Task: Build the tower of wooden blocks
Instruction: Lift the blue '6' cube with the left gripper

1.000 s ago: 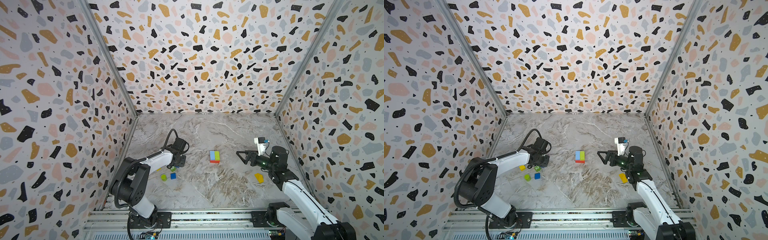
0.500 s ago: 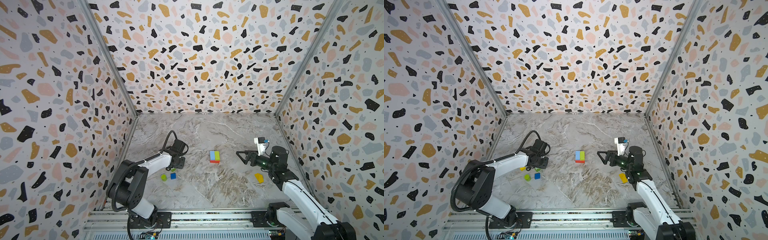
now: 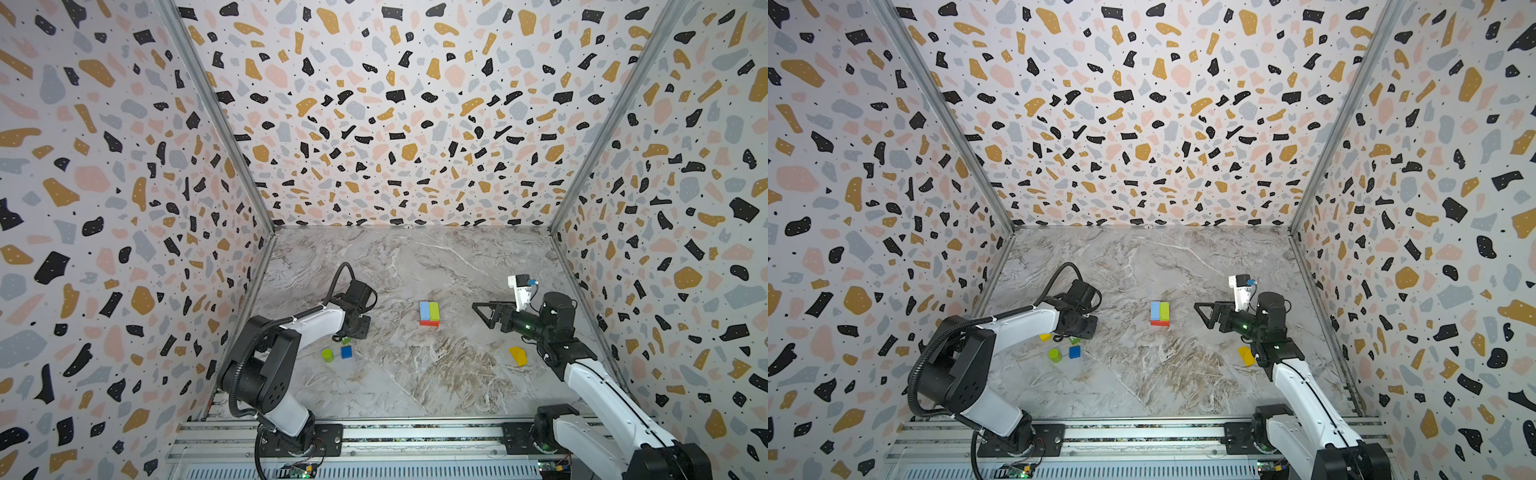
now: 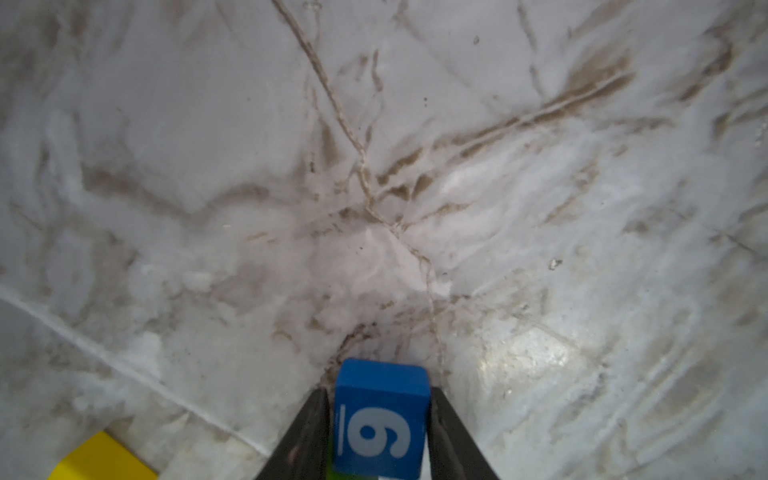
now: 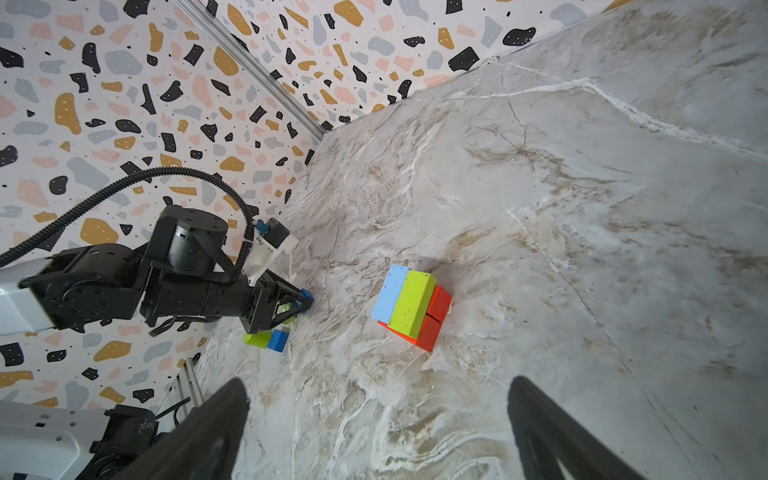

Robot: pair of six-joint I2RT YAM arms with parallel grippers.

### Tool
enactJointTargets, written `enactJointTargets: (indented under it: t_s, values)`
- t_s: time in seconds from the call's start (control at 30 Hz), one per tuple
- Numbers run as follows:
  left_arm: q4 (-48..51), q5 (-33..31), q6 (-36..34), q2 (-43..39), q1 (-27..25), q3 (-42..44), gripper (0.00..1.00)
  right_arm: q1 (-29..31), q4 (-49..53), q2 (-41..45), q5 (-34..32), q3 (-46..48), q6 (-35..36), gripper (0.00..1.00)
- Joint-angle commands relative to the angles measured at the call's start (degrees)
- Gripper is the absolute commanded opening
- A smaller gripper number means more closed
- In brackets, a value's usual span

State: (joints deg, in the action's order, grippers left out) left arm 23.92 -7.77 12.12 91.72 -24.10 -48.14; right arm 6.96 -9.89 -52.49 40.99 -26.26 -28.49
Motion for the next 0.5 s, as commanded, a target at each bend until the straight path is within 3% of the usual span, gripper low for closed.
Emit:
enactJointTargets:
  t_s: [0.0, 0.47]
  values:
    - [-0.26, 0.12, -0.85, 0.43, 0.36, -0.38, 0.38, -0.21, -0.72, 0.11, 0.58, 0.12, -0.23, 0.99]
    - [0.23, 0.65, -0.8, -1.63, 0.36, -0.85, 0.34, -0.37, -0.05, -0.59, -1.34, 0.22, -0.27, 0.99]
